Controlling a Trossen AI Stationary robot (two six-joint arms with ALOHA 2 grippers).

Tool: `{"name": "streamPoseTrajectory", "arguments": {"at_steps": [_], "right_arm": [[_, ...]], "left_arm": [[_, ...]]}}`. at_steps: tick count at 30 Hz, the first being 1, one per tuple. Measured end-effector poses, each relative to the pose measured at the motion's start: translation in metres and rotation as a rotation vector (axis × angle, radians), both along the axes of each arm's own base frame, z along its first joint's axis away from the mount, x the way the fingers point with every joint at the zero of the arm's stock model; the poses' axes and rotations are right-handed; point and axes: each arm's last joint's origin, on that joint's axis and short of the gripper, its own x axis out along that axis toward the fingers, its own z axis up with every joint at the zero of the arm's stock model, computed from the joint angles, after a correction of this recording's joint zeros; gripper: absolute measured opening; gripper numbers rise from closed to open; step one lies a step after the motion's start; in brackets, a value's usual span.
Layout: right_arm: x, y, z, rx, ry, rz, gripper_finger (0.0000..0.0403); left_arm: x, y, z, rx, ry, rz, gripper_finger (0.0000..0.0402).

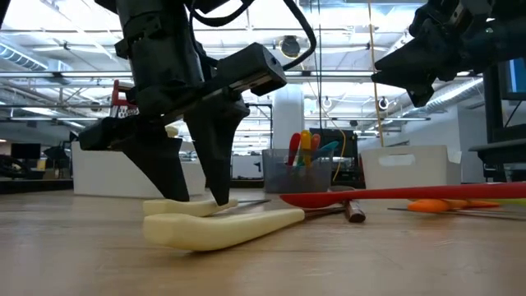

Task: Pick & Place Kitchen Items
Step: Put the yellow knife into the left white bin

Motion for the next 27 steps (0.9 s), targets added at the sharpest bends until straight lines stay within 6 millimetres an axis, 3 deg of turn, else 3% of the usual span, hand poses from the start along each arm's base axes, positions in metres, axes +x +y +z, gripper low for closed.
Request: {"name": "streamPoseTrajectory", "arguments": {"at_steps": [8, 17, 27], "right_arm": [[0.0000, 0.0000, 0.0000, 0.000, 0.000, 0.000, 0.0114], [0.0000, -0.0001, 0.0000, 0.000, 0.000, -0.001, 0.0114], [0.0000, 0.0000, -0.0001, 0.000, 0.001, -0.001, 0.0114]], "left_arm": [[0.0007, -0.0010, -0.0003, -0.024, -0.003, 0.039, 0.0166], [0.0012, -0.0024, -0.0002, -0.056, -0.002, 0.085, 0.0043], [0.0027, -0.0027, 0.0066, -0.047, -0.052, 0.082, 0.0039]]}}
